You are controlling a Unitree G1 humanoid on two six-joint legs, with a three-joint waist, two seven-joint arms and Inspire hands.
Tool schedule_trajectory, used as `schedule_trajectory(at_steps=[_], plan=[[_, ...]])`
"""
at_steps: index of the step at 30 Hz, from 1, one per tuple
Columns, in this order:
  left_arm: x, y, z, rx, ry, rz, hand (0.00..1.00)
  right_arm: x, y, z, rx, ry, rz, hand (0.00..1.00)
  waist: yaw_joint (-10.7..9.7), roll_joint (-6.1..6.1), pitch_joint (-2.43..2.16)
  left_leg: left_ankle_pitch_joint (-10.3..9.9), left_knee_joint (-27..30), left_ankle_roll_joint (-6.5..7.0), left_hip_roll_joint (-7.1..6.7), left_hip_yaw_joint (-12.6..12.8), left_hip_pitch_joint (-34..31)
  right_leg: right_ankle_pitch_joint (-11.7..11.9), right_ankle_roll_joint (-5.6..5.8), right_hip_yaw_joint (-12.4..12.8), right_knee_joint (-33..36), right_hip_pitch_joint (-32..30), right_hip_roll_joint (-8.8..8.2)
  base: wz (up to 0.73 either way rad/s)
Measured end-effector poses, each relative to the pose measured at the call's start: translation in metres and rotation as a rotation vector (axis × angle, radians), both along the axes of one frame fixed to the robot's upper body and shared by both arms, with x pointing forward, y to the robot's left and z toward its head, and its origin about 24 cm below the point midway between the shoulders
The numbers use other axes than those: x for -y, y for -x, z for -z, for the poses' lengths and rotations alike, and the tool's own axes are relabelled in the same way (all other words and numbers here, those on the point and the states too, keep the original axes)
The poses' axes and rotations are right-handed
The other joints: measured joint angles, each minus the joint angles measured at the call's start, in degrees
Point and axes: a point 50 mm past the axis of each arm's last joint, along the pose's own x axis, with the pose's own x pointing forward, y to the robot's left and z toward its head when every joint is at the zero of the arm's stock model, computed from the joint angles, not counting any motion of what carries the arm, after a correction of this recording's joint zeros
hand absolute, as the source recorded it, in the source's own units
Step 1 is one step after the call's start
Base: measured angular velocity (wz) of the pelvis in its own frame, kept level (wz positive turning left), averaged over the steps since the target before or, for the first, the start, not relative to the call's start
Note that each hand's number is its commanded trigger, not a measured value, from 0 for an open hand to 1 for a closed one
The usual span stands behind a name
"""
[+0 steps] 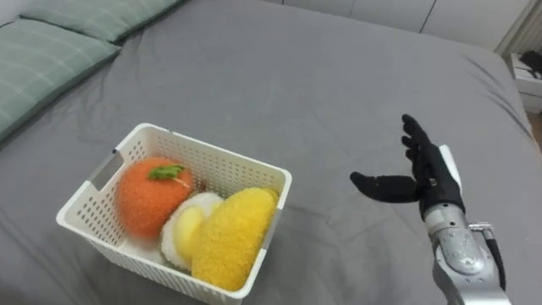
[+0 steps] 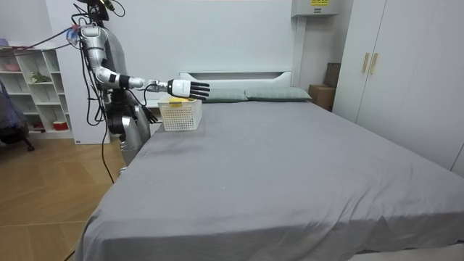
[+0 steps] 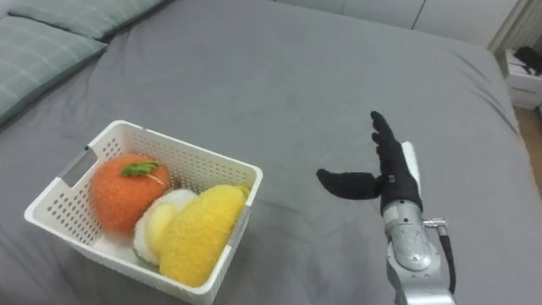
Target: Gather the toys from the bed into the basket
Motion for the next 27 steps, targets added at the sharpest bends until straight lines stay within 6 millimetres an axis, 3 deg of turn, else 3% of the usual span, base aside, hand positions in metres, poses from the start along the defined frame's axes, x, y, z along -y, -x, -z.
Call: schedule_trajectory(at_steps=[11, 13, 16, 21, 27], plan=[[-0.001, 0.006, 0.000, 0.001, -0.005, -0.019, 0.00, 0.041, 0.029, 0.009, 0.004, -0.154, 0.302, 0.00, -2.4, 0.83, 0.06, -0.2, -0.3, 0.25, 0.36, 2.1, -0.2, 0.0, 0.05, 1.8, 0.7, -1.5, 0.15, -0.10], [-0.001, 0.012, 0.000, -0.010, -0.014, -0.028, 0.00, 0.045, 0.039, 0.019, -0.032, -0.193, 0.353, 0.00, -2.5, 1.32, 0.02, -0.5, -0.7, 0.10, 0.60, 2.7, 0.2, 0.0, 0.04, 3.2, 0.6, -1.6, 0.46, -0.18], [-0.002, 0.018, 0.001, -0.018, -0.010, -0.062, 0.00, 0.050, 0.053, 0.035, -0.095, -0.263, 0.436, 0.00, -3.8, 1.85, -0.29, -0.6, -0.9, 0.02, 0.71, 2.7, 0.4, 0.0, 0.03, 3.3, 0.6, -1.4, 0.53, -0.03], [-0.001, 0.021, 0.001, -0.022, -0.003, -0.077, 0.00, 0.059, 0.074, 0.059, -0.178, -0.388, 0.583, 0.00, -5.7, 2.38, -0.13, -0.6, -1.0, -0.01, 0.72, 2.7, 0.7, 0.0, 0.03, 3.1, 0.6, -1.2, 0.57, -0.01], [0.000, 0.028, 0.003, -0.030, 0.018, -0.128, 0.00, 0.068, 0.113, 0.090, -0.296, -0.532, 0.812, 0.00, -6.8, 2.35, -0.14, -0.8, -1.3, -0.14, 1.04, 4.5, 0.8, 0.0, -0.02, 5.7, 0.7, -2.3, 0.90, -0.16]])
